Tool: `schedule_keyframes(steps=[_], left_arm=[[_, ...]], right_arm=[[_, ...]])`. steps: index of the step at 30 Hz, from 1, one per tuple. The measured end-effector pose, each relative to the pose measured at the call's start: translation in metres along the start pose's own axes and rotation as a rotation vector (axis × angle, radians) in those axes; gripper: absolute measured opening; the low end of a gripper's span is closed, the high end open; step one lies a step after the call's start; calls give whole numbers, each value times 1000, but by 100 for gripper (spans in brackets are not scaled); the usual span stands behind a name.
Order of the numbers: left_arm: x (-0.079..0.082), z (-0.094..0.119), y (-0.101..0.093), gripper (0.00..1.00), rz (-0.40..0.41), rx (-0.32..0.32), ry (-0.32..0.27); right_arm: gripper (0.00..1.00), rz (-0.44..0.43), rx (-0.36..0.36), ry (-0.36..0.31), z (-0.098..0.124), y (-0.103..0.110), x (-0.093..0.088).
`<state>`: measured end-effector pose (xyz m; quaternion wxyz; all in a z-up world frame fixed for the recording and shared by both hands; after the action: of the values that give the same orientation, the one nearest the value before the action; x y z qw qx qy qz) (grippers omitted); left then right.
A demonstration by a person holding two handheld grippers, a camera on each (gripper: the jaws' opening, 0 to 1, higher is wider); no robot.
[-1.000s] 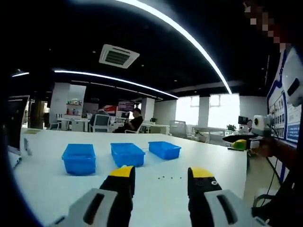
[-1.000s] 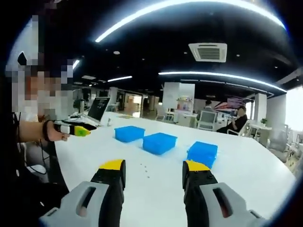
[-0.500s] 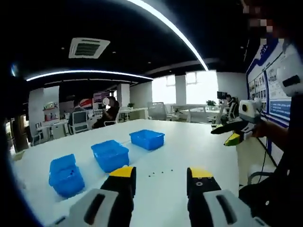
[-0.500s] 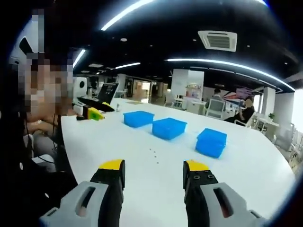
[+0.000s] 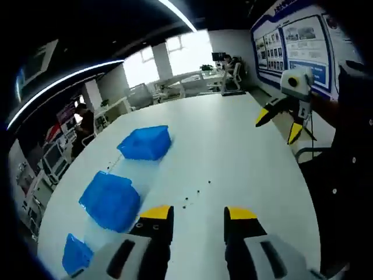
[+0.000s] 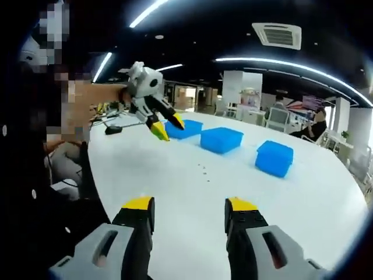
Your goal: Pick up the resistors one by one and place each resistor into its matching bin, sorting the parts by color and model until every resistor is separated into the correct bin for its type
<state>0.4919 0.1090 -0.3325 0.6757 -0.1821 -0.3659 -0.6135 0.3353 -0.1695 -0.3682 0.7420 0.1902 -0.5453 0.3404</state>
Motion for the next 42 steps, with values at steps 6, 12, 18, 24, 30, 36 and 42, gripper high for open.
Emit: schedule_keyframes(steps=[6,12,18,24,30,36,42], left_arm=[[9,-43,6,33,-224,-116,251],[10,-67,23,29,-266,-225,322],[10,-81,38,24,-296,-288,377],[9,-90,43,20,-297,-323,408],[6,-98,46,17,-295,-330,438],[6,-102,47,14,-270,-344,443],[6,-104,48,9,-214,-387,460]], right_arm=[[51,-19,-21,18,5,-5,-6],[51,-38,-53,26,9,-10,-9],[51,-53,-68,33,10,-12,-14],[51,-60,-68,42,11,-13,-18],[51,-59,-64,52,12,-10,-20],[51,-59,-68,54,14,-9,-21],[51,-62,-65,53,14,-8,-22]])
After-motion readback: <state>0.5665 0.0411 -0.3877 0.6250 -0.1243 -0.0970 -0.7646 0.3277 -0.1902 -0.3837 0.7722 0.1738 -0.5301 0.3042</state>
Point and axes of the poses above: the point that each gripper's makers call its tool centre point, and the gripper's own axes: z roughly backward along the fingers, y roughly to its left, x roughly out of its top, the point moved 10 cm from there along z, roughly backward along the fingers, and after that the axes turned 2 degrees about -y, right-handed, at the moved point
